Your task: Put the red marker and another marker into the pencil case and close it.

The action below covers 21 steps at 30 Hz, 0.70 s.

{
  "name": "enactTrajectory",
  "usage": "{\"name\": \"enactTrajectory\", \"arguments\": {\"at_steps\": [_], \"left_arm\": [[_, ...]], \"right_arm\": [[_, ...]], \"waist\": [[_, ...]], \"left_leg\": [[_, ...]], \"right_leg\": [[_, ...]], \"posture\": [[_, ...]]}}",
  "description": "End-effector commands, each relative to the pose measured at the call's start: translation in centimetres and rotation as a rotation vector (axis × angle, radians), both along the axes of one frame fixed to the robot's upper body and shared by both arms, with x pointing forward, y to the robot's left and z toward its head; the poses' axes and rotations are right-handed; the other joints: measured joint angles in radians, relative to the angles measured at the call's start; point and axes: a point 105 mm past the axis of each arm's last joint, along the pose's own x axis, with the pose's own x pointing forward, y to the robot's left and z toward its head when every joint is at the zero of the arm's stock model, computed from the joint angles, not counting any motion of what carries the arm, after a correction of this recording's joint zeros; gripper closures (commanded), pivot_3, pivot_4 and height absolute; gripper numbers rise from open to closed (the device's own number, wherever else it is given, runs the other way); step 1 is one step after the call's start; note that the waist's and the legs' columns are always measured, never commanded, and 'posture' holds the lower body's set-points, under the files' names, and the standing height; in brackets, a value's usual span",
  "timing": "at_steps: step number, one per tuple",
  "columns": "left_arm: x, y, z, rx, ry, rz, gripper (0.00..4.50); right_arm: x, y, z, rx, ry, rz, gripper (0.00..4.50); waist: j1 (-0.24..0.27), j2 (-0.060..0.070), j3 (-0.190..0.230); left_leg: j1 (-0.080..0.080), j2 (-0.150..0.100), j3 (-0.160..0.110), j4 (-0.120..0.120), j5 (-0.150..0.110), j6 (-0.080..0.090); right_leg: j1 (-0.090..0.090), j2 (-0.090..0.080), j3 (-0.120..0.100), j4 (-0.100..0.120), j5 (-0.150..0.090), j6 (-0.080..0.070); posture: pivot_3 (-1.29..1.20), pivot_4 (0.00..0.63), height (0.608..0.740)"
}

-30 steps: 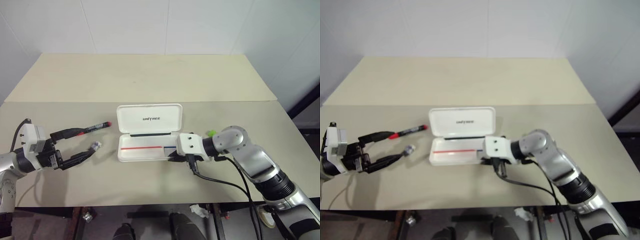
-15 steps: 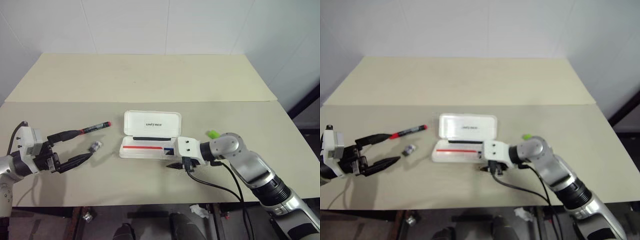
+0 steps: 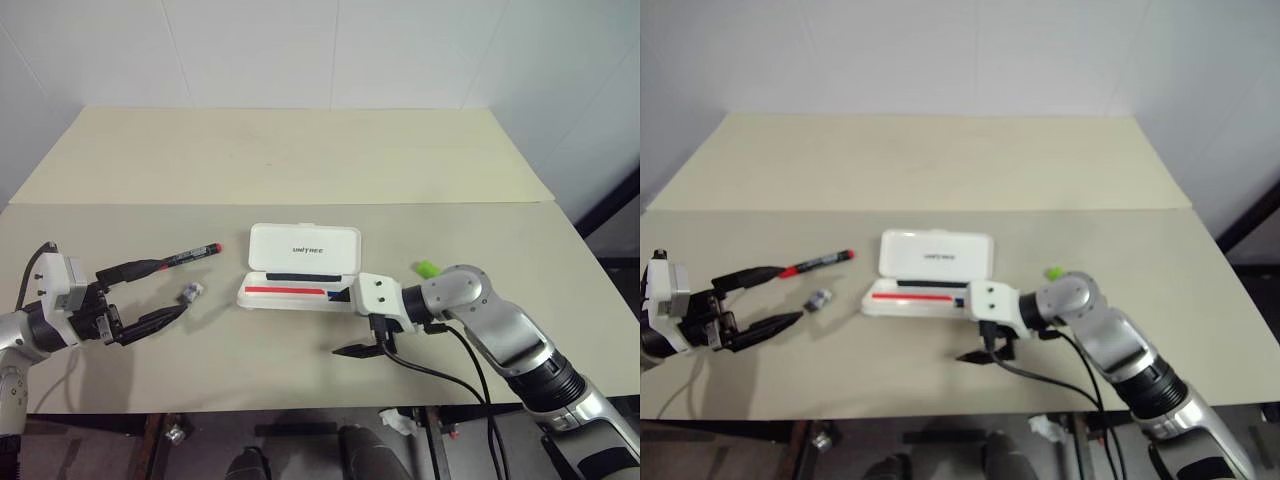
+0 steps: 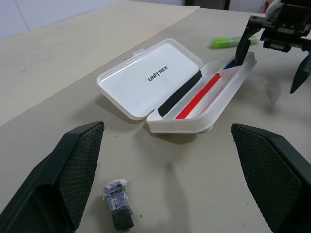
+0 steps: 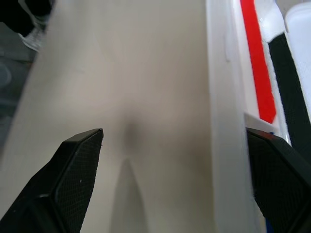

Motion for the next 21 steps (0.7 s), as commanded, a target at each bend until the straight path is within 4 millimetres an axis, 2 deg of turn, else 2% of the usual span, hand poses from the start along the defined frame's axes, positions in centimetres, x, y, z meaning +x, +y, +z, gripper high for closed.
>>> {"name": "enactTrajectory", "arguments": {"at_steps": [1,8,16,21], "left_arm": [[-0.3,-0.4,0.8,0.003,-0.044,-0.011,0.0],[-0.2,-0.6,0.6,0.002,-0.044,-0.011,0.0],[-0.1,-0.9,0.3,0.001,-0.038,-0.015,0.0],[-0.2,-0.8,0.3,0.0,-0.04,-0.007,0.0]], "right_arm": [[-0.6,-0.3,1.0,0.018,-0.011,0.022,0.05],[-1.3,-1.4,-0.6,-0.052,0.03,0.06,0.05],[-1.2,-2.4,-2.4,-0.13,0.026,0.084,0.05],[-1.0,-2.5,-2.3,-0.128,0.008,0.099,0.05]], "waist": [[0.0,0.0,0.0],[0.002,0.0,0.0],[0.002,0.0,0.0],[0.001,0.0,0.0]], "left_leg": [[0.0,0.0,0.0,0.0,0.0,0.0],[0.0,0.0,0.0,0.0,0.0,0.0],[0.0,0.0,0.0,0.0,0.0,0.0],[0.0,0.0,0.0,0.0,0.0,0.0]], "right_leg": [[0.0,0.0,0.0,0.0,0.0,0.0],[0.0,0.0,0.0,0.0,0.0,0.0],[0.0,0.0,0.0,0.0,0.0,0.0],[0.0,0.0,0.0,0.0,0.0,0.0]], "posture": [[0.0,0.15,0.74],[0.0,0.15,0.74],[0.0,0.15,0.74],[0.0,0.15,0.74]]}}
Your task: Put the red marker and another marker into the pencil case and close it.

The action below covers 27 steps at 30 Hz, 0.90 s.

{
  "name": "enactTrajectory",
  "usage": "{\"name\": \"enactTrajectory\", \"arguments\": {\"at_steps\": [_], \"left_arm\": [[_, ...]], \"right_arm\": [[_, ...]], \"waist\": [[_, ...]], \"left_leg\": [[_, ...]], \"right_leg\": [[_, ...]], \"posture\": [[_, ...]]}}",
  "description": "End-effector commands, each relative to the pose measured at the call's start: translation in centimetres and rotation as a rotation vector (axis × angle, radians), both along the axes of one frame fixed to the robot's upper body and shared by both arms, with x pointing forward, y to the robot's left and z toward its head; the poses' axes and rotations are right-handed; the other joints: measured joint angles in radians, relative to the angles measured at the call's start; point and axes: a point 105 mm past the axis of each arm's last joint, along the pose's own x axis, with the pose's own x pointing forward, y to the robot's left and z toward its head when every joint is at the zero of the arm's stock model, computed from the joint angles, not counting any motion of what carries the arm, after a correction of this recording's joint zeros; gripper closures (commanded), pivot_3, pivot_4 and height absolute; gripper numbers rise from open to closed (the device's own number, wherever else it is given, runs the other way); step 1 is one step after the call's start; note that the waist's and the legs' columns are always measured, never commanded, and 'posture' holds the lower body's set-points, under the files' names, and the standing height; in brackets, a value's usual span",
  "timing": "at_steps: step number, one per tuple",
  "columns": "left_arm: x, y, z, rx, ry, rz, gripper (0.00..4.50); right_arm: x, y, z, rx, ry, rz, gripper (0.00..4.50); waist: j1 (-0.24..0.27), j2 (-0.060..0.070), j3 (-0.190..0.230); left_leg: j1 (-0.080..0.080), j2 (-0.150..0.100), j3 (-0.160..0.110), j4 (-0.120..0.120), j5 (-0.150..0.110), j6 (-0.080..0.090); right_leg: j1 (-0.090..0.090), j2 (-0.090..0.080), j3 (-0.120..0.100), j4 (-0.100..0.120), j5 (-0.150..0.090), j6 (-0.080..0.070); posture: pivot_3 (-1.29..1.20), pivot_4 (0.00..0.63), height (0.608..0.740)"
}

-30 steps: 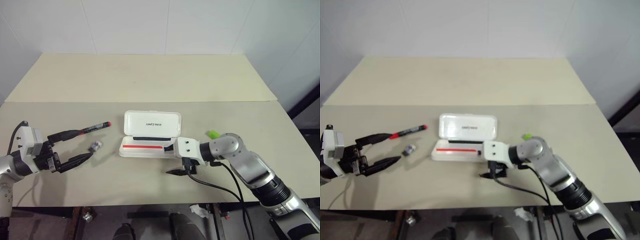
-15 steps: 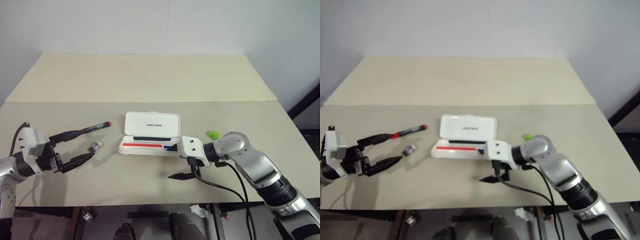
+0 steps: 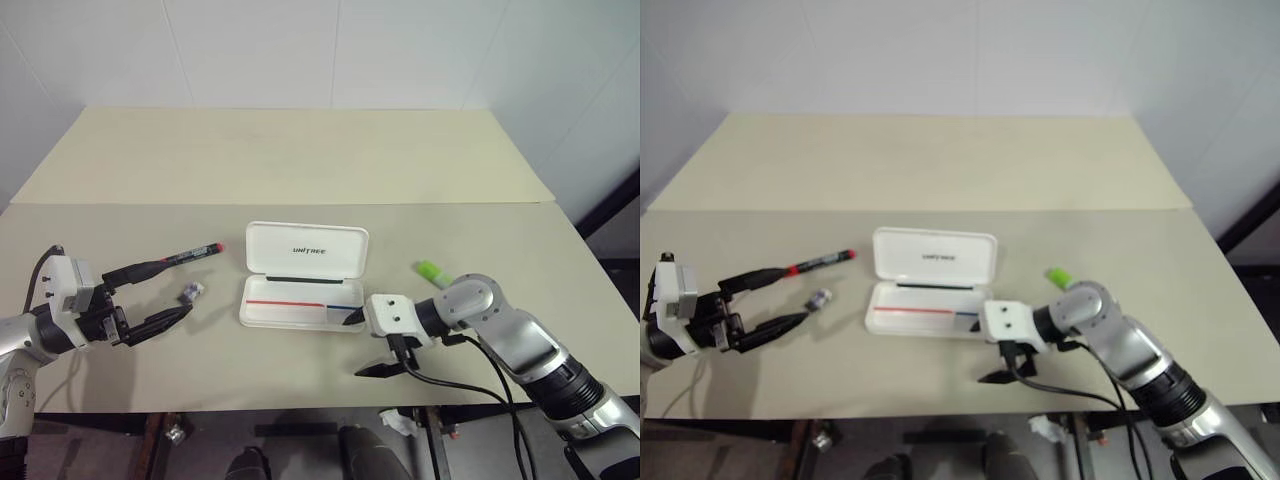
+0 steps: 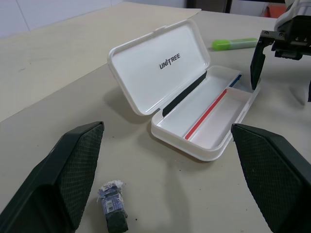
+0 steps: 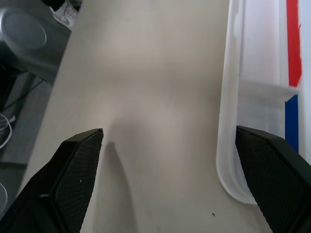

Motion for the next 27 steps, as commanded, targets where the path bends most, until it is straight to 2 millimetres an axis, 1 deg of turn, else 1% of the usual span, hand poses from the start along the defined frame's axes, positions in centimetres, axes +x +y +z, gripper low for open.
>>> {"name": "enactTrajectory", "arguments": {"at_steps": [1,7,13,15,20,23,27], "left_arm": [[-0.3,-0.4,0.6,0.013,-0.042,-0.011,0.0],[-0.6,-0.5,0.8,0.011,-0.051,0.0,0.0],[-0.8,-0.5,0.7,0.01,-0.052,0.013,0.0],[-0.9,-0.6,0.7,0.009,-0.053,0.016,0.0],[-0.7,-0.5,0.8,0.005,-0.059,0.035,0.0],[0.0,0.8,1.2,0.0,-0.091,0.147,0.0],[0.6,1.8,1.3,0.005,-0.106,0.223,0.0]], "right_arm": [[-0.3,-0.1,0.3,0.0,-0.021,0.036,0.05],[-0.5,-0.6,1.8,0.058,-0.081,0.111,0.05],[-0.4,-0.2,3.7,0.168,-0.13,0.168,0.05],[0.1,0.0,4.2,0.199,-0.169,0.167,0.05],[2.5,0.4,5.8,0.272,-0.263,0.102,0.05],[4.1,0.4,7.2,0.334,-0.314,0.029,0.05],[4.7,0.0,7.4,0.343,-0.322,0.005,0.05]], "waist": [[0.0,0.0,0.0],[0.001,0.0,0.0],[0.0,0.0,0.0],[-0.001,0.0,0.0],[-0.002,0.0,0.0],[-0.003,0.0,0.0],[-0.001,0.0,0.0]], "left_leg": [[0.0,0.0,0.0,0.0,0.0,0.0],[0.0,0.0,0.0,0.0,0.0,0.0],[0.001,0.0,0.0,0.001,0.0,0.0],[0.001,0.0,0.0,0.002,0.0,0.0],[0.001,0.0,0.0,0.006,0.0,0.0],[0.001,0.0,0.0,0.007,0.0,0.0],[0.001,0.0,0.0,0.006,0.0,0.0]], "right_leg": [[0.0,0.0,0.0,0.0,0.0,0.0],[0.0,0.0,0.0,0.0,0.0,0.0],[0.001,0.0,0.0,0.001,0.0,0.0],[0.001,0.0,0.0,0.002,0.0,0.0],[0.001,0.0,0.0,0.005,0.0,0.0],[0.001,0.0,0.001,0.005,0.0,0.001],[0.002,0.0,0.001,0.005,0.0,0.0]], "posture": [[0.0,0.15,0.74],[0.0,0.15,0.74],[0.0,0.15,0.74],[0.0,0.15,0.74],[0.0,0.15,0.74],[0.0,0.15,0.74],[0.0,0.15,0.74]]}}
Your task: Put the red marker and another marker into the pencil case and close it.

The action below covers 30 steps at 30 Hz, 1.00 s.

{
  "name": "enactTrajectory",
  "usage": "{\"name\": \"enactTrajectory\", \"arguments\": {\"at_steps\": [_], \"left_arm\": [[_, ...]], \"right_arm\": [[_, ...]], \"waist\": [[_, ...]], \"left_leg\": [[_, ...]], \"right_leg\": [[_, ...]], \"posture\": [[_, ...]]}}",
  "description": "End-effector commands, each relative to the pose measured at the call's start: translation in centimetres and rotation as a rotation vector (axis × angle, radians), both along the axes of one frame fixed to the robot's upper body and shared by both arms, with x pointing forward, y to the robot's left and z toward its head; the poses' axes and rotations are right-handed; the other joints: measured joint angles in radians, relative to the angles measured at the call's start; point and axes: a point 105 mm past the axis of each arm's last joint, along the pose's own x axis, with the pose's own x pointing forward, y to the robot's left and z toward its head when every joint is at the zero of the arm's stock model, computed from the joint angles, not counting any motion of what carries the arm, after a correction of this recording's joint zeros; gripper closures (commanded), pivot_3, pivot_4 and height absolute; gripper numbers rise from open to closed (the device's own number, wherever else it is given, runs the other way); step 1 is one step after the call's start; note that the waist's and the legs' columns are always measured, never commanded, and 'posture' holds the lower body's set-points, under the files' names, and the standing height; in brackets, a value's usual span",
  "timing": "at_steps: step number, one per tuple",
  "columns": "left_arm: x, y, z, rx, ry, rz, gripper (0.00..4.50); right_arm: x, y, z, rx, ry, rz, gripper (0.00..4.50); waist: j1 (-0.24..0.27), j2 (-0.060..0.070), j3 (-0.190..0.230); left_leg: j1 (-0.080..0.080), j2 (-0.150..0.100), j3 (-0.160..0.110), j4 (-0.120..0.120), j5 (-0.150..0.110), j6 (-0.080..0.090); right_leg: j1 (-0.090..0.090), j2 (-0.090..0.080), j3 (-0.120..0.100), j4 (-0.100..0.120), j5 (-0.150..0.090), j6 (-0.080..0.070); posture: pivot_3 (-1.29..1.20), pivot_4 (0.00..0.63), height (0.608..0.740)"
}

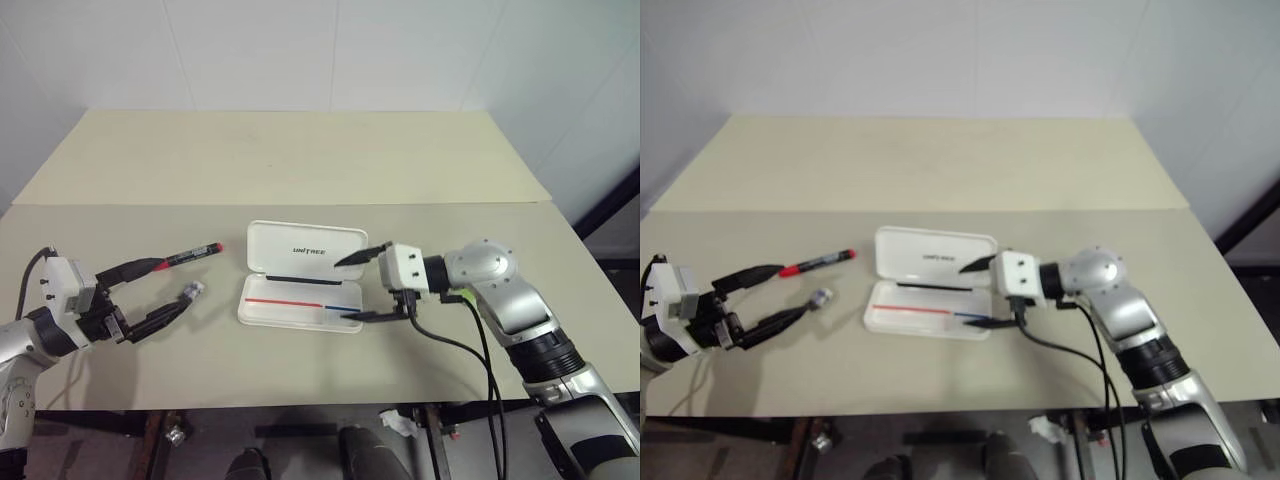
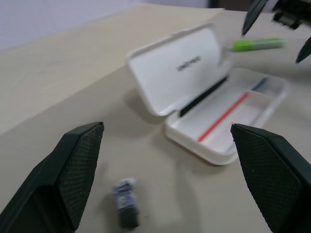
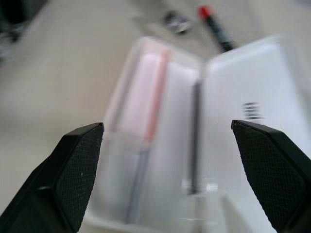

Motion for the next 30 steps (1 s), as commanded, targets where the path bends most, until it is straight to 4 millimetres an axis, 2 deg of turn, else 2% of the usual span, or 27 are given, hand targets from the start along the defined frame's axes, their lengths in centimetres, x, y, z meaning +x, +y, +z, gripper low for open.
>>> {"name": "enactTrajectory", "arguments": {"at_steps": [1,7,11,17,21,24,30], "left_arm": [[0.4,1.1,0.9,0.015,-0.058,0.078,0.0],[3.0,3.1,1.5,0.112,-0.011,0.126,0.0],[5.8,5.0,1.5,0.185,0.081,0.178,0.0],[8.0,4.8,1.4,0.213,0.172,0.091,0.0],[8.9,4.8,0.8,0.195,0.235,0.064,0.0],[9.3,4.6,0.2,0.179,0.278,0.042,0.0],[10.1,4.3,-1.0,0.171,0.353,0.053,0.0]], "right_arm": [[0.4,-0.4,1.1,0.028,-0.042,-0.018,0.05],[1.5,-1.0,1.5,0.056,-0.024,-0.067,0.05],[2.2,-1.7,1.9,0.095,0.0,-0.105,0.05],[1.7,-3.9,1.7,0.121,0.071,-0.146,0.05],[0.2,-5.8,1.0,0.116,0.145,-0.163,0.05],[-0.8,-6.4,0.9,0.135,0.19,-0.174,0.05],[-1.0,-6.9,0.4,0.125,0.175,-0.225,0.05]], "waist": [[0.002,0.0,0.0],[0.002,0.0,0.0],[0.001,0.0,0.0],[0.004,0.0,0.0],[0.009,0.0,0.0],[0.009,0.0,0.0],[0.012,0.0,0.0]], "left_leg": [[0.0,0.0,0.0,0.0,0.0,0.0],[0.0,0.0,0.0,0.0,0.0,0.0],[0.0,0.0,0.0,0.001,0.0,0.0],[-0.001,0.0,0.0,-0.001,0.0,0.0],[-0.001,0.0,0.0,-0.002,0.0,0.0],[-0.001,0.0,0.0,-0.002,0.0,0.0],[-0.001,0.0,0.0,0.002,0.0,0.0]], "right_leg": [[0.0,0.0,0.0,0.0,0.0,0.0],[0.0,0.0,0.0,0.0,0.0,0.0],[0.0,0.001,0.0,0.001,0.0,0.001],[0.0,0.001,0.0,0.0,0.0,0.001],[-0.001,0.001,-0.001,0.0,-0.002,0.001],[-0.001,0.001,-0.001,0.001,-0.002,0.001],[-0.001,0.001,-0.001,0.004,-0.002,0.002]], "posture": [[0.0,0.15,0.74],[0.0,0.15,0.74],[0.0,0.15,0.74],[0.0,0.15,0.74],[0.0,0.15,0.74],[0.0,0.15,0.74],[0.0,0.15,0.74]]}}
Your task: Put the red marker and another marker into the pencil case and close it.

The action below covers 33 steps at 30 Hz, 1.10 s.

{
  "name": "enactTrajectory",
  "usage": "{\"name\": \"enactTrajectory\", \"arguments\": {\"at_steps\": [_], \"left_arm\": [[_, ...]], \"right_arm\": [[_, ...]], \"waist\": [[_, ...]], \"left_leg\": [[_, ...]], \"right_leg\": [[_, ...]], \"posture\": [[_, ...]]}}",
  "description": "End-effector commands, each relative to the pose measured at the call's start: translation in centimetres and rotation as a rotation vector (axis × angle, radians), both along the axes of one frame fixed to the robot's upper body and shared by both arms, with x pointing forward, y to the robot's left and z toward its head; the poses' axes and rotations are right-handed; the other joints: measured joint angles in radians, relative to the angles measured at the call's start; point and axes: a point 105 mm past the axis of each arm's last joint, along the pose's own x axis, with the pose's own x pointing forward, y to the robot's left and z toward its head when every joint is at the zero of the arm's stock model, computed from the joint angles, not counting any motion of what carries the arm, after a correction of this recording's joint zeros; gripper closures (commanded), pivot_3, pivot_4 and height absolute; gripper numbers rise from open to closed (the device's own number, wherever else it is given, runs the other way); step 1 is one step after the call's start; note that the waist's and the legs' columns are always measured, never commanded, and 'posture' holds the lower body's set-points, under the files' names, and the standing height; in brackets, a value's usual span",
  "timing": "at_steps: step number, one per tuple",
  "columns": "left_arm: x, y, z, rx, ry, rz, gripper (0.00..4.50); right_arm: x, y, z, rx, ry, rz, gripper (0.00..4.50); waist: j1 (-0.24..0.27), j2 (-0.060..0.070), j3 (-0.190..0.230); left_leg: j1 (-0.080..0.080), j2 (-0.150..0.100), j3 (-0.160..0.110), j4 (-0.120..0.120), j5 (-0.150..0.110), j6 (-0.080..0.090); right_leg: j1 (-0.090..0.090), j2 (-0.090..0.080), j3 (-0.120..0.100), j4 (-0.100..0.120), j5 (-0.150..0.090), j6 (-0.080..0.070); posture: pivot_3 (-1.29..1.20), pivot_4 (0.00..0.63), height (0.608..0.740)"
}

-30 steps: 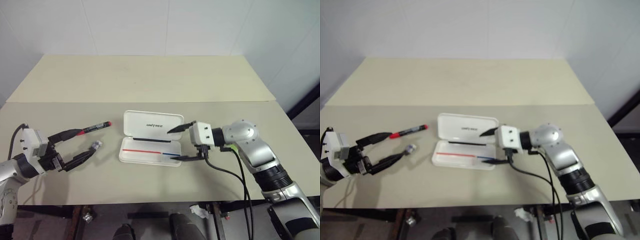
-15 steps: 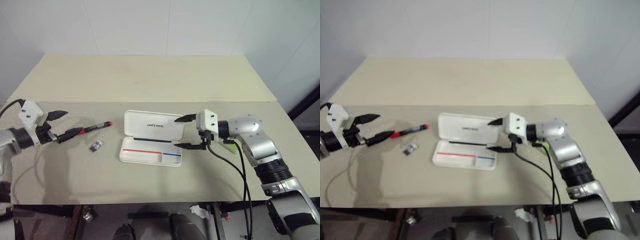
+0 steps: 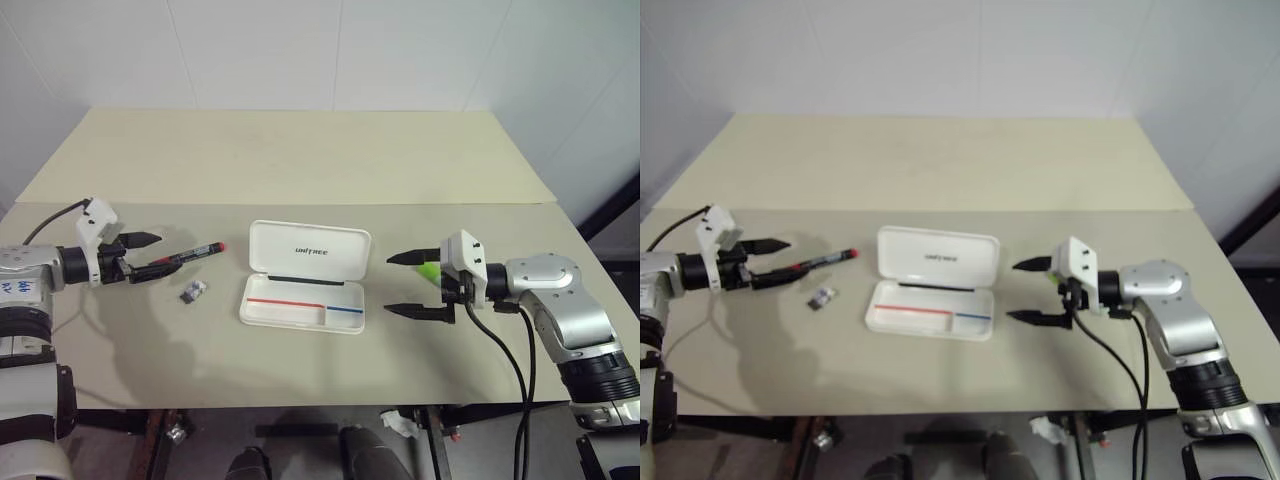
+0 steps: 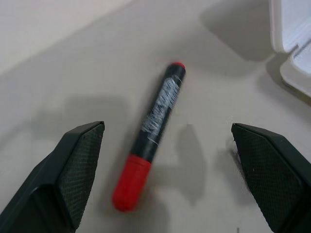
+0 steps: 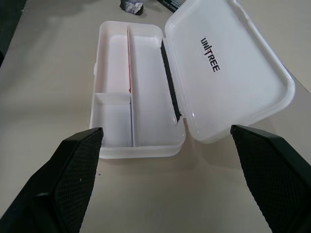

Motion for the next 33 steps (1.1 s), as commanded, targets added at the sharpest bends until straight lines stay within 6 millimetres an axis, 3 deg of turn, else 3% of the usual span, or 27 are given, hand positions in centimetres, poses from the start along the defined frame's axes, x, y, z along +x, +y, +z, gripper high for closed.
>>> {"name": "enactTrajectory", "arguments": {"at_steps": [1,7,16,21,25,33], "left_arm": [[0.7,0.0,0.5,0.014,-0.006,0.022,0.0],[1.8,0.1,0.3,0.003,-0.012,0.099,0.0],[2.2,0.0,-2.1,0.041,0.063,0.158,0.0],[2.5,-0.2,-2.4,0.044,0.069,0.175,0.0],[2.8,-0.2,-2.4,0.058,0.063,0.194,0.89],[3.5,-0.6,-1.7,0.05,0.018,0.213,3.49]], "right_arm": [[-0.2,-0.4,1.2,0.016,-0.05,-0.028,0.05],[-0.5,-0.6,1.1,0.01,-0.052,-0.051,0.05],[-0.6,-0.6,1.1,0.01,-0.052,-0.068,0.05],[-0.6,-0.7,1.2,0.012,-0.053,-0.077,0.05],[-0.6,-0.9,1.3,0.011,-0.056,-0.085,0.0],[-0.6,-0.9,1.3,0.011,-0.059,-0.094,0.0]], "waist": [[0.003,0.0,0.0],[0.018,0.0,0.0],[0.037,0.0,0.0],[0.041,0.0,0.0],[0.041,0.0,0.0],[0.044,0.0,0.0]], "left_leg": [[0.0,0.0,0.0,0.0,0.0,0.0],[0.0,0.0,-0.001,0.0,0.0,0.0],[0.0,0.0,0.0,0.0,0.0,0.0],[0.0,0.0,0.0,0.0,0.0,0.0],[0.0,0.0,0.0,0.001,0.0,0.0],[0.0,0.0,0.0,0.0,0.0,0.0]], "right_leg": [[0.0,0.0,0.0,0.0,0.0,0.0],[0.0,0.0,0.0,0.001,0.0,0.0],[0.0,0.0,0.0,0.001,0.0,0.0],[0.0,0.0,0.0,0.001,0.0,0.0],[0.0,0.0,0.0,0.002,0.0,0.0],[0.0,0.0,0.0,0.002,0.0,0.001]], "posture": [[0.0,0.15,0.74],[0.0,0.15,0.74],[0.0,0.15,0.74],[0.0,0.15,0.74],[0.0,0.15,0.74],[0.0,0.15,0.74]]}}
